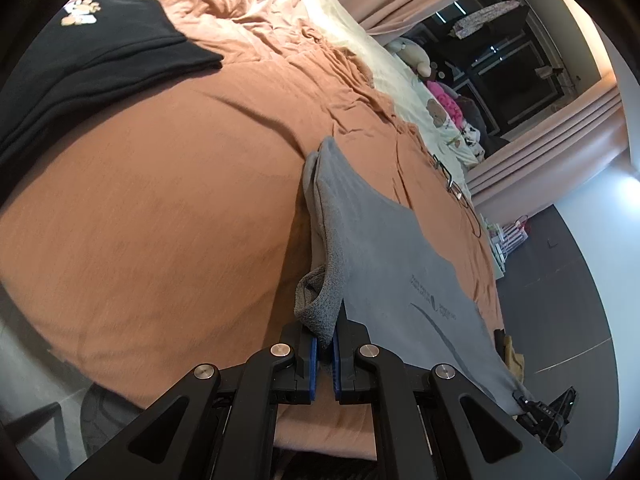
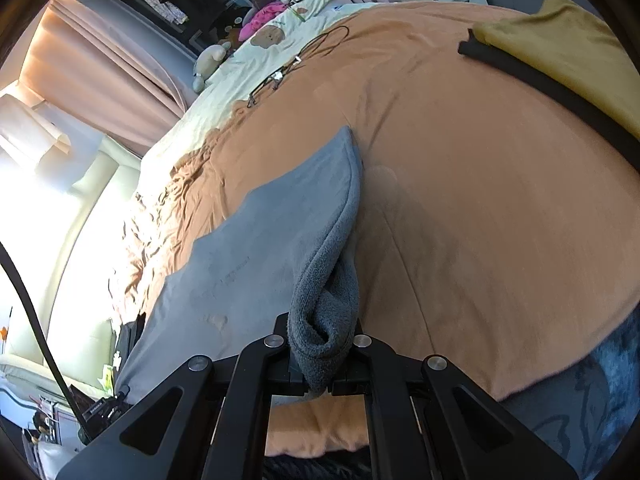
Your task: Fold small clothes
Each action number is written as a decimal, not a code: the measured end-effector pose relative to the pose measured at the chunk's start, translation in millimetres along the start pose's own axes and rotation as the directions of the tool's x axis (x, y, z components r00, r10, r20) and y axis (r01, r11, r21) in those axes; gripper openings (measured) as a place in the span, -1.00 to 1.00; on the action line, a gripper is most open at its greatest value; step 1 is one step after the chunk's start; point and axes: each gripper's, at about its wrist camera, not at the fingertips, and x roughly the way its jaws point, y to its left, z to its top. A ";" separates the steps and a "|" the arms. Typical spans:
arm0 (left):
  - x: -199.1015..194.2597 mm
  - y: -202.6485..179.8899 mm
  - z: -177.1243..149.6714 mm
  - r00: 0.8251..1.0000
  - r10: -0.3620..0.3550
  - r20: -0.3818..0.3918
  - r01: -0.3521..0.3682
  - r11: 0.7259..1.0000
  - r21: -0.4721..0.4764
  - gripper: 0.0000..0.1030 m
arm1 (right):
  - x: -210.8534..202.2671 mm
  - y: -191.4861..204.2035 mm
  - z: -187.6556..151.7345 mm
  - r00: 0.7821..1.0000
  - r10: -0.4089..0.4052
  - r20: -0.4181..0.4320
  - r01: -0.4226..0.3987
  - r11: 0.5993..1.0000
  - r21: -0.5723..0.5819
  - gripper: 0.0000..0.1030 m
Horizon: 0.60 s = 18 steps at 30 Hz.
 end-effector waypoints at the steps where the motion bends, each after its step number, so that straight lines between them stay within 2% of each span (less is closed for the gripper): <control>1: -0.1 2.7 -3.7 1.000 0.000 -0.002 0.000 1.000 -0.003 -0.90 | -0.5 -1.3 -2.8 1.000 -0.002 -0.001 0.002 1.000 0.003 -0.97; 7: 1.9 17.3 -18.9 1.000 0.002 -0.020 -0.003 1.000 -0.026 -0.90 | -1.4 -9.2 -15.3 1.000 -0.015 -0.017 0.015 1.000 0.007 -0.97; 14: 10.7 28.7 -25.4 0.997 -0.001 -0.074 -0.004 0.998 -0.063 -0.86 | -1.6 -17.8 -16.9 0.996 -0.008 -0.087 0.009 1.000 0.013 -0.92; 16: 11.4 31.1 -26.9 0.997 -0.006 -0.080 0.001 0.998 -0.061 -0.76 | -4.7 -20.3 -12.1 0.996 -0.007 -0.094 0.009 1.000 0.022 -0.89; 18: 12.1 32.7 -28.3 0.997 0.001 -0.081 -0.005 0.998 -0.057 -0.30 | -12.1 -21.4 -8.3 0.996 -0.029 -0.086 0.031 0.999 0.014 -0.84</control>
